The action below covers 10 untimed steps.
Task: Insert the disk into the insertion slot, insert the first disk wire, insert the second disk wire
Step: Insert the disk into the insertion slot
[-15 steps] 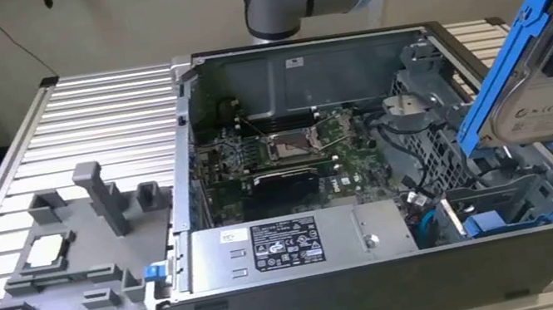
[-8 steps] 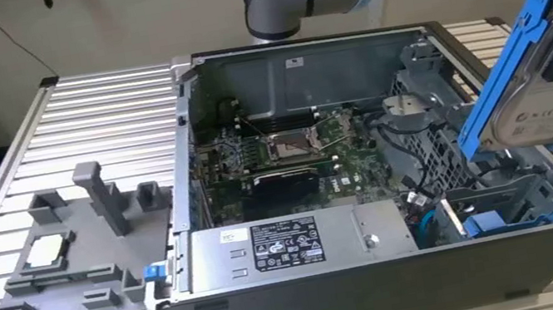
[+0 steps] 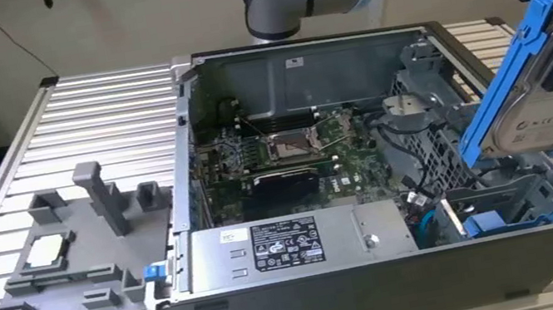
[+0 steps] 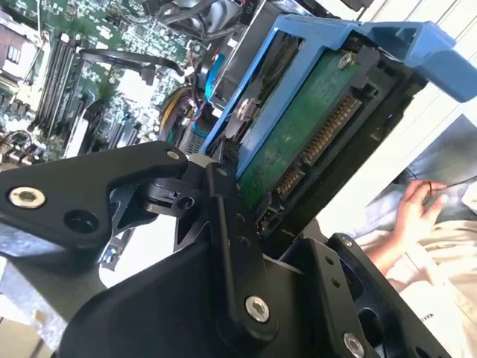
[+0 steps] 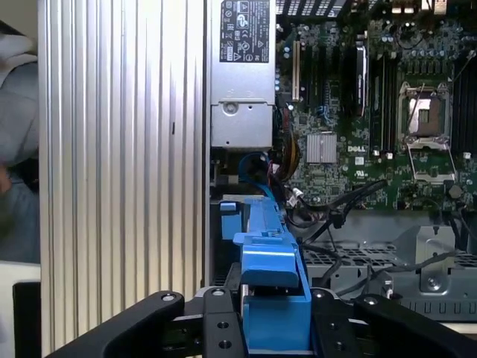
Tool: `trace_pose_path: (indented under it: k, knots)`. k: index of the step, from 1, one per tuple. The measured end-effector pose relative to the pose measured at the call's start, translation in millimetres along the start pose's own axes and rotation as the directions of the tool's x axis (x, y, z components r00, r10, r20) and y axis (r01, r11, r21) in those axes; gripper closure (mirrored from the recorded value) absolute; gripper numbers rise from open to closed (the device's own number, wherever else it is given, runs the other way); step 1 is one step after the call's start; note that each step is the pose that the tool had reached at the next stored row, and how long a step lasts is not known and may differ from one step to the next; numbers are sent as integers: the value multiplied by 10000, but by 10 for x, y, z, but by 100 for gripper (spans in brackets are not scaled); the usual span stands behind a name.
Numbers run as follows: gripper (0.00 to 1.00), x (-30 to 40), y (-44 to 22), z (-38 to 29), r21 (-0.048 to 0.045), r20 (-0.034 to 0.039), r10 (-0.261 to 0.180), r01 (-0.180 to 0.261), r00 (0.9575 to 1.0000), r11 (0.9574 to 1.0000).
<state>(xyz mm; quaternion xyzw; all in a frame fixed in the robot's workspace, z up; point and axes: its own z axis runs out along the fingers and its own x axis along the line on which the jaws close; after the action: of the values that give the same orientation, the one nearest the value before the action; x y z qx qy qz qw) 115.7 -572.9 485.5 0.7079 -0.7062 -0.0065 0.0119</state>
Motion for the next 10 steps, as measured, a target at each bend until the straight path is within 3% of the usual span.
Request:
trace_pose_path:
  k: [10]
  knots:
    - [67,12,-20,128,0,-1,-29,29,10000,10000]
